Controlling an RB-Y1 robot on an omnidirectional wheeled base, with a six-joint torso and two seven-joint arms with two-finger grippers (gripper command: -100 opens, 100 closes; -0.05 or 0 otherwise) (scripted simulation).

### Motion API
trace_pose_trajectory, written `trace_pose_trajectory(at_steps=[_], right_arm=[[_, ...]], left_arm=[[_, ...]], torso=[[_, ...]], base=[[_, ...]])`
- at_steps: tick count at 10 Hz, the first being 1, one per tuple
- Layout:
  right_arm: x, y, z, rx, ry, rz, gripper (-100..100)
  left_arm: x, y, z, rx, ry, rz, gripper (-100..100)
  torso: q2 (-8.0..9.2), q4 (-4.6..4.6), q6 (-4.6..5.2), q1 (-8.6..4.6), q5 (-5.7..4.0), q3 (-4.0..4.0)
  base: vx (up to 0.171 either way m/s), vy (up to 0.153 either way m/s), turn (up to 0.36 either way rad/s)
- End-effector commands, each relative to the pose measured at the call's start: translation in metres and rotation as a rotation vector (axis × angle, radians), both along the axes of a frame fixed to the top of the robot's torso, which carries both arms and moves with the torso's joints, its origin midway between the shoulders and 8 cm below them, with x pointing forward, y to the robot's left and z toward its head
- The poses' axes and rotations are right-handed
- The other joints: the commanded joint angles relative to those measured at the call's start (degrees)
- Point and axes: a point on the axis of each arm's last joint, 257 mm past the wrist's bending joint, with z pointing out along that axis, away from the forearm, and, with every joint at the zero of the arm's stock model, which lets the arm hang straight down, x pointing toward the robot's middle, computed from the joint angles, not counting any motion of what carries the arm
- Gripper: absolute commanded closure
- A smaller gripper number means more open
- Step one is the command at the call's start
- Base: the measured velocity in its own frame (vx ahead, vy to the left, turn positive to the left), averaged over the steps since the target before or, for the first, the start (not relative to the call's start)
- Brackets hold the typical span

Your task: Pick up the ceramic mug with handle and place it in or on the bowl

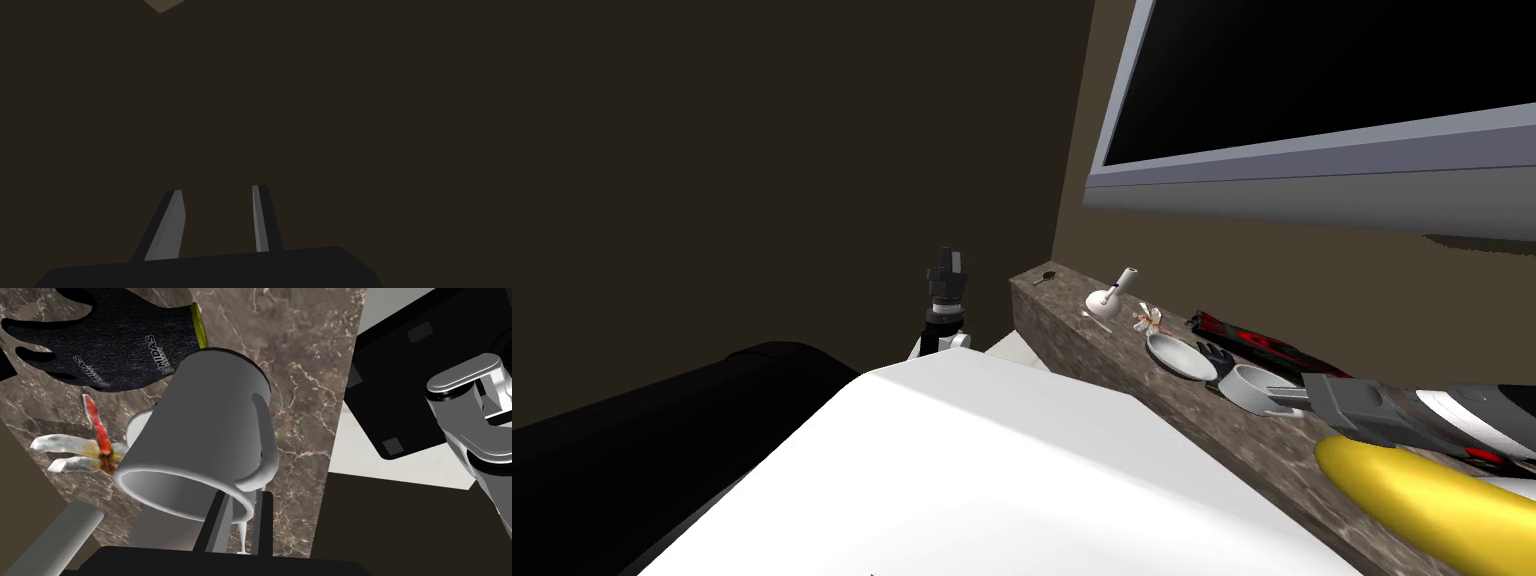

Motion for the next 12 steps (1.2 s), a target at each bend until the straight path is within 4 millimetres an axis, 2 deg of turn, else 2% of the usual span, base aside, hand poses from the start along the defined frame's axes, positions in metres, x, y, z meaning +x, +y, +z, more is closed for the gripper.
trace_pose_trajectory(at_steps=[1, 7, 11, 12], right_arm=[[-0.001, -0.003, 0.007, 0.003, 0.042, -0.035, 100], [-0.011, -0.015, 0.029, -0.010, 0.187, -0.166, 100], [-0.017, -0.019, 0.042, -0.024, 0.263, -0.237, 100], [-0.016, -0.019, 0.040, -0.023, 0.249, -0.222, 100]], left_arm=[[0.000, 0.000, 0.000, 0.000, 0.000, 0.000, 0], [0.000, 0.000, 0.000, 0.000, 0.000, 0.000, 0], [0.000, 0.000, 0.000, 0.000, 0.000, 0.000, 0], [0.000, 0.000, 0.000, 0.000, 0.000, 0.000, 0]], torso=[[0.00, 0.00, 0.00, 0.00, 0.00, 0.00], [-0.74, -0.13, -0.52, 0.27, -0.06, -0.44], [-0.79, -0.12, -0.49, 0.38, -0.02, -0.46], [-0.79, -0.12, -0.51, 0.39, -0.02, -0.45]], base=[[0.038, -0.020, 0.158], [0.037, -0.020, 0.127], [0.030, -0.014, 0.102], [0.013, -0.010, 0.036]])
